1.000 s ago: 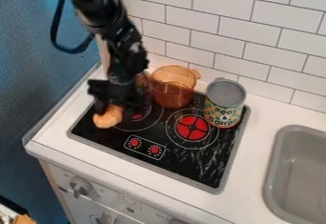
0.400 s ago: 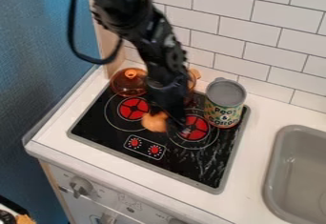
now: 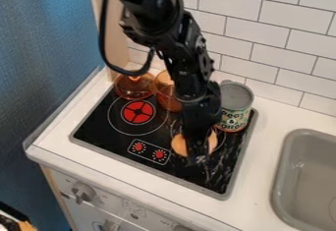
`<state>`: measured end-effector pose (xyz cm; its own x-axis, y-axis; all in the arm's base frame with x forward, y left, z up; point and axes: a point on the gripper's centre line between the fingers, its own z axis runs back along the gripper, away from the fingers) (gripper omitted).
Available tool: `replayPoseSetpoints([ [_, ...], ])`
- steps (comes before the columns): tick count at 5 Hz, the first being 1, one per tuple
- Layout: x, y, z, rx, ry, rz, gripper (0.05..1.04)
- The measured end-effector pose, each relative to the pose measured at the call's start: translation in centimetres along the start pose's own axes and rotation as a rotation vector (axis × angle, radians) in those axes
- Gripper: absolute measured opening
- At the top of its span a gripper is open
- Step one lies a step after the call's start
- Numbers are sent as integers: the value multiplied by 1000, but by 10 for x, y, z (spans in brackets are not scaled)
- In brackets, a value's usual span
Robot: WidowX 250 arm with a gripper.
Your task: Moved the croissant to the lower right corner of the cooker
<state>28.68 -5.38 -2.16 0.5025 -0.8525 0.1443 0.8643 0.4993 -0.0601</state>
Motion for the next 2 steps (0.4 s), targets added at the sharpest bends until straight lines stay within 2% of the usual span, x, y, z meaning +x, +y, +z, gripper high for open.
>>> replayPoseSetpoints([
  [1, -2, -10, -15, -47, 63, -173, 653],
  [2, -6, -9, -28, -28, 81, -201, 653],
])
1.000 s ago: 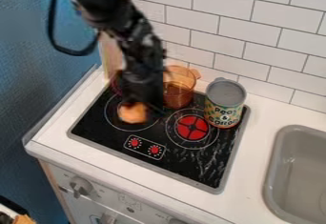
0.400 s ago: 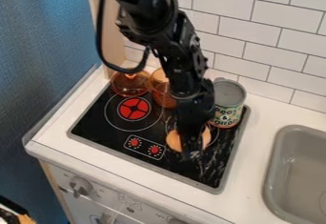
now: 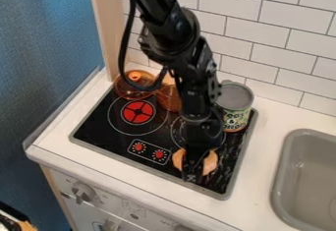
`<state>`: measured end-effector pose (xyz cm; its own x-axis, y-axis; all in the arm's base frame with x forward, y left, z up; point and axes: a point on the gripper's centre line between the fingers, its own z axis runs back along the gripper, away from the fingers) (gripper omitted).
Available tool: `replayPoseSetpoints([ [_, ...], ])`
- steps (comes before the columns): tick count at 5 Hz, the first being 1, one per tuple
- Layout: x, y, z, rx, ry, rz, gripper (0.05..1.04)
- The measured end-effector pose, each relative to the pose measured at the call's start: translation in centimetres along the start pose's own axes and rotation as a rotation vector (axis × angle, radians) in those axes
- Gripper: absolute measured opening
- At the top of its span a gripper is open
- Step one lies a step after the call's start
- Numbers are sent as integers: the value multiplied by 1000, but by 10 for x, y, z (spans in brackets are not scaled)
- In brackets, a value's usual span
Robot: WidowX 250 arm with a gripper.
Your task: Moved the croissant to the lower right corner of the cooker
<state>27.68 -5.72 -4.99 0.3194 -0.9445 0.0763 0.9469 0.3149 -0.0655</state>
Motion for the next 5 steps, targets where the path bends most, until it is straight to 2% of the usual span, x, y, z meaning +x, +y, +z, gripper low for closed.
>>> replayPoseSetpoints([
  [1, -2, 1, -15, 29, -1, -1, 653],
  [2, 0, 4, -17, 72, -25, 1, 653],
  [3, 2, 7, -18, 98, -27, 7, 733],
  [4, 2, 7, -17, 107, -34, 16, 964],
  [5, 2, 6, -16, 113, -35, 8, 987],
])
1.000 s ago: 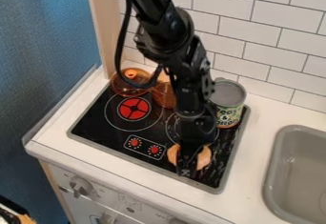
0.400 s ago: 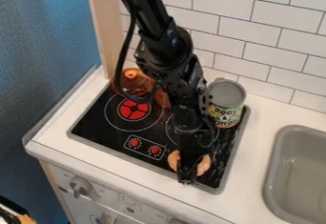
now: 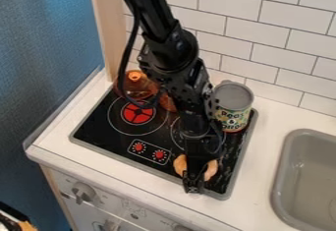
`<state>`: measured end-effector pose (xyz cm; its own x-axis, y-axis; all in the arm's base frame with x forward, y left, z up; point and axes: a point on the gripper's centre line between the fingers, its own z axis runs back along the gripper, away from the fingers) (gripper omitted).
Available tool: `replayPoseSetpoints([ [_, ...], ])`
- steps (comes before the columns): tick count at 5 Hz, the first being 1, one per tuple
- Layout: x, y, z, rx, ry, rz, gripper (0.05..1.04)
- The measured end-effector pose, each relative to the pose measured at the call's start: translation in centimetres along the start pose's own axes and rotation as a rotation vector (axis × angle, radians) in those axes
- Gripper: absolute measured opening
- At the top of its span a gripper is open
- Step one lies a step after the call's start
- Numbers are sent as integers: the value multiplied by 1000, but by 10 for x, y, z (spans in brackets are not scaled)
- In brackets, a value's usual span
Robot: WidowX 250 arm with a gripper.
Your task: Moved the croissant to the lower right corner of the cooker
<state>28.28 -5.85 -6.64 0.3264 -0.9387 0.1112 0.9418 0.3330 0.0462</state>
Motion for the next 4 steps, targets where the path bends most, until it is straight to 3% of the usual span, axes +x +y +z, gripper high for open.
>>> replayPoseSetpoints([
  [1, 1, 4, 8, 39, -9, -41, 991],
  [3, 11, 8, 63, 159, -107, -105, 991],
  [4, 10, 13, 95, 228, -130, -122, 991],
])
